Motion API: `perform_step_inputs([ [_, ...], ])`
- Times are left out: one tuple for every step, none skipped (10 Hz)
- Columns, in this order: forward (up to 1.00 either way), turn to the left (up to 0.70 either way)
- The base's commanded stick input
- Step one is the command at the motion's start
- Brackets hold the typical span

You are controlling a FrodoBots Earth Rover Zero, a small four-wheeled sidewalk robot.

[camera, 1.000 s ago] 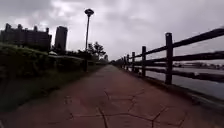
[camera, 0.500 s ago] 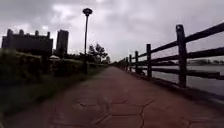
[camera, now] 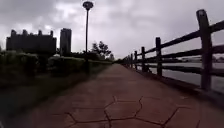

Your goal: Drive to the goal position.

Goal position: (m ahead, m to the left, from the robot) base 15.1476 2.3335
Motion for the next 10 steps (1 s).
perform_step_inputs([
  [1.00,0.14],
  [1.00,0.07],
  [1.00,0.00],
  [1.00,0.00],
  [1.00,0.00],
  [1.00,0.00],
  [1.00,-0.07],
  [1.00,-0.37],
  [1.00,0.00],
  [1.00,0.00],
])
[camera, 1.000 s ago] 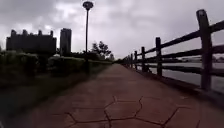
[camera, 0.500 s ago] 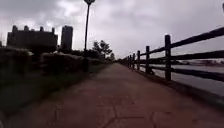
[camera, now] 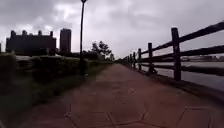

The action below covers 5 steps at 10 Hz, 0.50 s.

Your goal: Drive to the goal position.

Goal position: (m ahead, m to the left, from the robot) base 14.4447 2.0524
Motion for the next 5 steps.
perform_step_inputs([
  [1.00,0.00],
  [1.00,0.00],
  [1.00,0.00],
  [1.00,0.00],
  [1.00,0.00],
])
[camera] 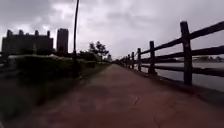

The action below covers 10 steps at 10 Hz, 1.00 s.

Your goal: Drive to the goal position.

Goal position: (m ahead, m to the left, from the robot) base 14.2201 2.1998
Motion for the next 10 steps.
perform_step_inputs([
  [1.00,0.00],
  [1.00,0.00],
  [1.00,0.00],
  [1.00,0.00],
  [1.00,0.00],
  [1.00,0.00],
  [1.00,0.00],
  [1.00,0.00],
  [1.00,0.00],
  [1.00,0.00],
])
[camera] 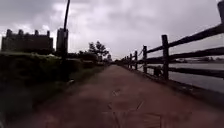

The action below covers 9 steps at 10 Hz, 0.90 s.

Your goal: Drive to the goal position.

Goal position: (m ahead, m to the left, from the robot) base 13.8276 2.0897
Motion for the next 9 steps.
perform_step_inputs([
  [1.00,0.00],
  [1.00,0.00],
  [1.00,0.00],
  [1.00,0.00],
  [1.00,0.00],
  [1.00,0.00],
  [1.00,0.00],
  [1.00,0.00],
  [1.00,0.00],
])
